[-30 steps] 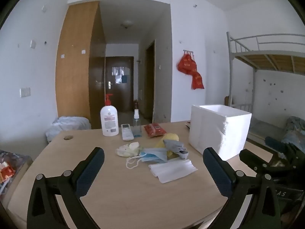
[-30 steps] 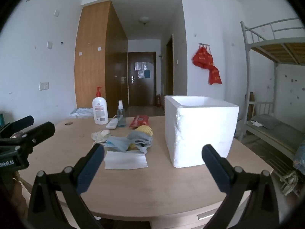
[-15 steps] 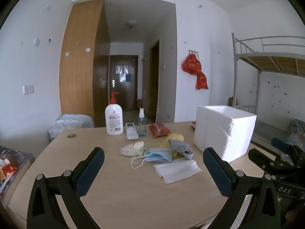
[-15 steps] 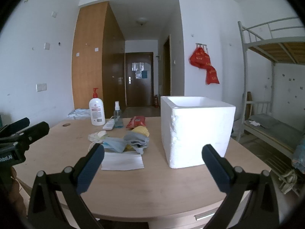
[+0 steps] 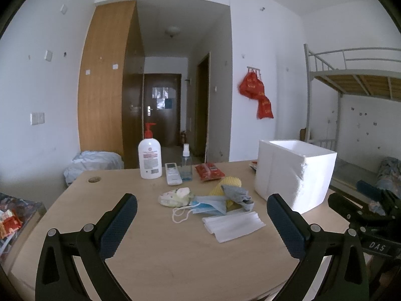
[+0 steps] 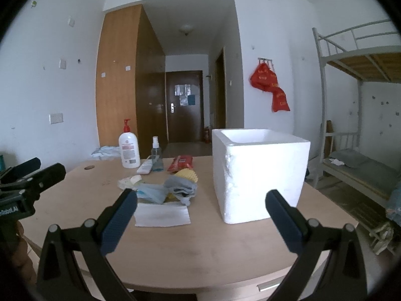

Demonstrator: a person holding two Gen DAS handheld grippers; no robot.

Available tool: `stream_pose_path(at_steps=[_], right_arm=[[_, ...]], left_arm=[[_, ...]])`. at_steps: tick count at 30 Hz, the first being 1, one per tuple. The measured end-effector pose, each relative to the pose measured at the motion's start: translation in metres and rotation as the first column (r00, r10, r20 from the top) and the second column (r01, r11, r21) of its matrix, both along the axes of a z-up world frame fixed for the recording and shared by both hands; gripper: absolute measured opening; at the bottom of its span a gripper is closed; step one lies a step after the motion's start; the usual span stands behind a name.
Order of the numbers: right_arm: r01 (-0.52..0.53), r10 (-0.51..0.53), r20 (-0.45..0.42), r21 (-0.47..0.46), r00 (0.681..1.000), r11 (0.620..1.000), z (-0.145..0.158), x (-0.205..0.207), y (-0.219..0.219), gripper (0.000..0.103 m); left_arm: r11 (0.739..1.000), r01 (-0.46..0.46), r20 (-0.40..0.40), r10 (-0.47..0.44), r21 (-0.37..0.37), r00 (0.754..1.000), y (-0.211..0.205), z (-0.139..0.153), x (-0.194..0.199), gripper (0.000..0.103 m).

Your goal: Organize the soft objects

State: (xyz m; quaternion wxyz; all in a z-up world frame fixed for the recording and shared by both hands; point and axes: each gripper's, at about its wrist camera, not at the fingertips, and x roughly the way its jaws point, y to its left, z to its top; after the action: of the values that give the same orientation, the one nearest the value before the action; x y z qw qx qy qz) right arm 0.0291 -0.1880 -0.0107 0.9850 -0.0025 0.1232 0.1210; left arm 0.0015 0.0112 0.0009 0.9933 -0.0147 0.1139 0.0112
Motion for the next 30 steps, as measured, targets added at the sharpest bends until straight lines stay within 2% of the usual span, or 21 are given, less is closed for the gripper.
stream_pose_path(at_steps=[6,30], right_arm=[[0.031,-0.031,-0.004,-0.009,1.0,0.999,-0.0003,0.0004,0.0009,0.103],[0.009,-0.009,0.002,-0.021,1.0,1.0,-0.0002,-0.0013,0.0032,0.103]], left_arm=[[1.0,0.0,-0.001,0.0,0.0,1.0,0.0,0.0012,-0.0001,0.103],[1.0,0.004,-0.011,-0.004,-0.002,1.0,-0.002,0.0033,-0.0013,0.103]])
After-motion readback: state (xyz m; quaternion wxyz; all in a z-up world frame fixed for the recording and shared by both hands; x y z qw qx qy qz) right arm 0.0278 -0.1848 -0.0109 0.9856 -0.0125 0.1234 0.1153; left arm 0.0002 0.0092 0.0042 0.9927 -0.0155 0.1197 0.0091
